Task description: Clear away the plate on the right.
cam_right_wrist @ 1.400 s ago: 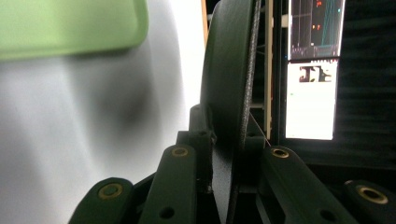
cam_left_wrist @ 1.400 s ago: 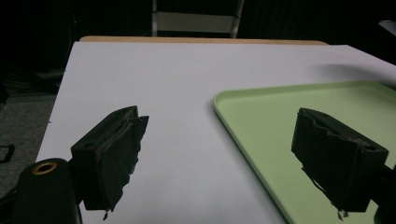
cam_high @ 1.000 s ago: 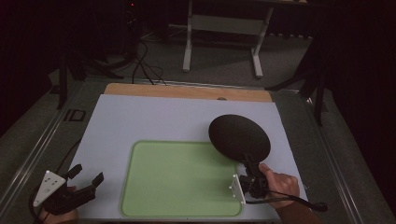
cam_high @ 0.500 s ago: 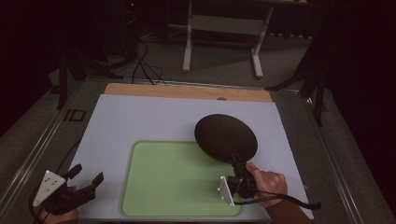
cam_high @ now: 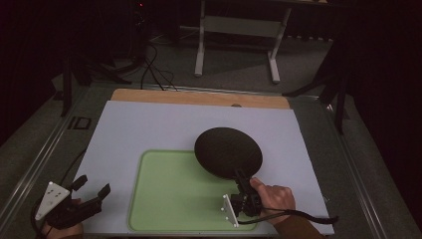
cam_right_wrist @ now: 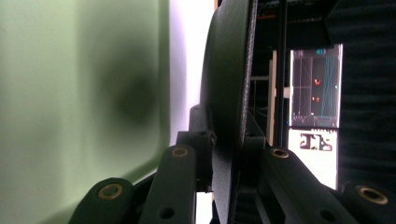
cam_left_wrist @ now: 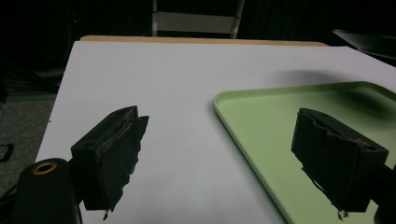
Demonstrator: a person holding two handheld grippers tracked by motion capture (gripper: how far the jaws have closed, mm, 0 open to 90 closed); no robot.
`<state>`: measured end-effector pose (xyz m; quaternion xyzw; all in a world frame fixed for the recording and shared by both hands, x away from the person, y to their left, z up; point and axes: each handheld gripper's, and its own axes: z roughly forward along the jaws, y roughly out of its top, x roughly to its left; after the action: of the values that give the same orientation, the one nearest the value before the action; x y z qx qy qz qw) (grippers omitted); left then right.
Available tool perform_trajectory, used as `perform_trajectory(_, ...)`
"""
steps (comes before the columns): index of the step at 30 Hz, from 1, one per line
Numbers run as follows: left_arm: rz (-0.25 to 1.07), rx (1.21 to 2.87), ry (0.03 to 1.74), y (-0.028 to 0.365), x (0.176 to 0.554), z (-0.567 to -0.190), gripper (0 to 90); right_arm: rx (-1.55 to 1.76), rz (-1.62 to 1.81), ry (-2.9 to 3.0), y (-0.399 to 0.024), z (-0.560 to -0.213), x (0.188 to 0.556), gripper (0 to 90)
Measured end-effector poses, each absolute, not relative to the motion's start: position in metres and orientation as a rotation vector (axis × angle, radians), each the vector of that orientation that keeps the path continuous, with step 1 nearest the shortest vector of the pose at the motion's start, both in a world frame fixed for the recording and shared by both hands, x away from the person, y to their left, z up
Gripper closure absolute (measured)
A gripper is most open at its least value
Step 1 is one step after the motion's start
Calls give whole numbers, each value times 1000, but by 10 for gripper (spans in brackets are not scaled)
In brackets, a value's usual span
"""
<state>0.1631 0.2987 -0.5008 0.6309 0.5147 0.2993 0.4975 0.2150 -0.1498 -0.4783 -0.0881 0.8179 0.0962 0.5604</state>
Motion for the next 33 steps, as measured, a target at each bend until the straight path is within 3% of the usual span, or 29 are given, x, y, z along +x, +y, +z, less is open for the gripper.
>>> perform_trajectory(33, 725, 1524, 1248, 300, 163, -500, 157, -355, 307, 2011, -100, -506, 185, 805)
